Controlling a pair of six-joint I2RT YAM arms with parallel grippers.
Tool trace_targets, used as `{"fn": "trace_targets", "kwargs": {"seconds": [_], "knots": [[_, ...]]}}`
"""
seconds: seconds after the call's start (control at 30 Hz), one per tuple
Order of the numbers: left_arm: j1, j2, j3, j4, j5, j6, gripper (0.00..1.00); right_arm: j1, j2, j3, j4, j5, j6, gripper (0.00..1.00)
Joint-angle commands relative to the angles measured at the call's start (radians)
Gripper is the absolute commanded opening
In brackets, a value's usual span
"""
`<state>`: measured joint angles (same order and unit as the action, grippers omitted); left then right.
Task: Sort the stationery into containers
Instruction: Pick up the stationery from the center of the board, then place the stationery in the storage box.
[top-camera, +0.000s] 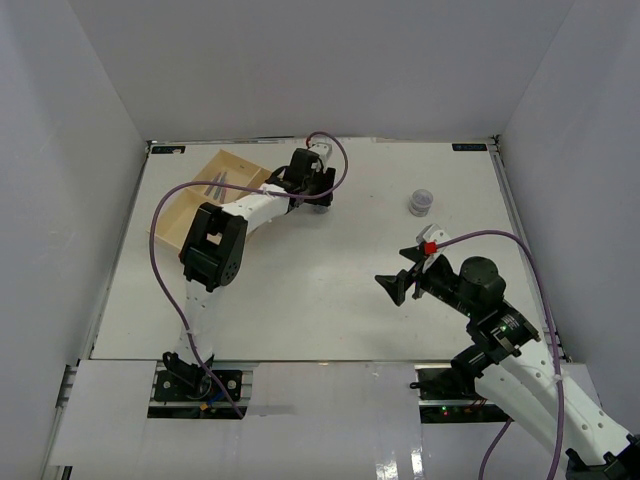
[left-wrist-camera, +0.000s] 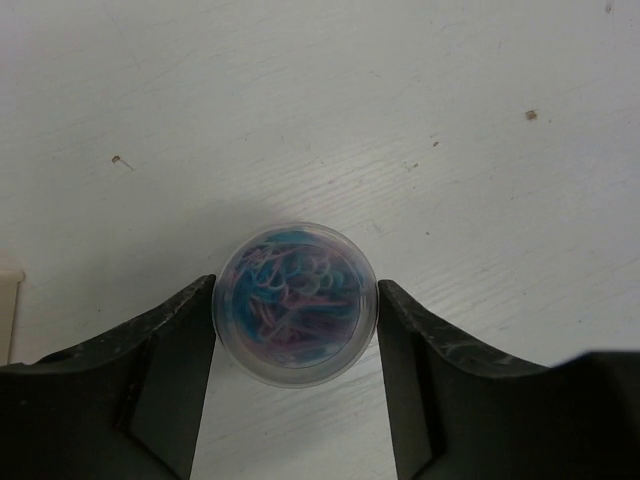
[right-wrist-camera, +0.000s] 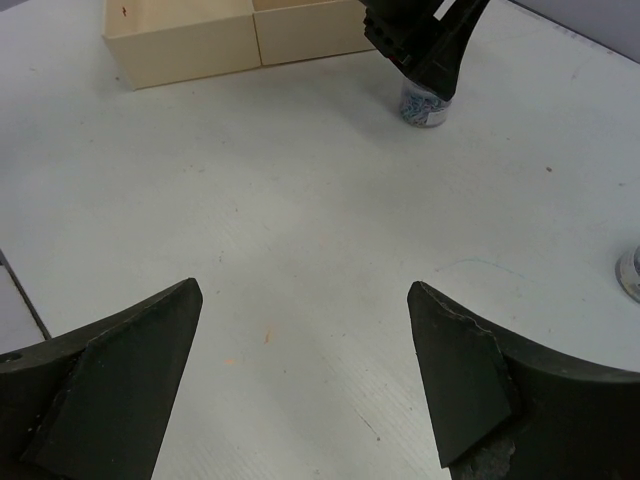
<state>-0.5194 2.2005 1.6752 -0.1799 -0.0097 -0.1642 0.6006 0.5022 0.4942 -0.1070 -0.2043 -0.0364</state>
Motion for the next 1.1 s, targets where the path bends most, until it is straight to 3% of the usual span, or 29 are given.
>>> {"fn": "trace_targets", "kwargs": {"seconds": [0.0, 0.07, 0.23, 0.53, 0.63, 0.83, 1.07], "knots": [[-0.004, -0.007, 0.035, 0.003, -0.009, -0.021, 0.63, 0.002, -0.019, 0.020, 0.015, 0.005, 0.003, 0.90], [-0.004, -0.010, 0.035, 0.000, -0.010, -0.026, 0.49, 0.004, -0.021, 0.015, 0.013, 0.002, 0.003, 0.90], [-0.004, -0.093, -0.011, 0.000, -0.042, -0.054, 0.32, 0.004, -0.025, 0.006, 0.026, -0.003, 0.004, 0.90], [0.025, -0.382, -0.132, -0.094, -0.194, -0.089, 0.23, 0.004, -0.014, -0.002, 0.070, -0.027, 0.004, 0.90], [0.090, -0.508, -0.227, -0.121, -0.225, -0.115, 0.24, 0.004, -0.013, -0.008, 0.084, -0.038, 0.004, 0.90], [0.346, -0.692, -0.413, -0.131, -0.234, -0.187, 0.22, 0.004, -0.005, -0.017, 0.095, -0.052, 0.016, 0.90], [0.591, -0.671, -0.526, -0.055, -0.164, -0.258, 0.22, 0.004, -0.010, -0.034, 0.132, -0.060, 0.026, 0.90]]}}
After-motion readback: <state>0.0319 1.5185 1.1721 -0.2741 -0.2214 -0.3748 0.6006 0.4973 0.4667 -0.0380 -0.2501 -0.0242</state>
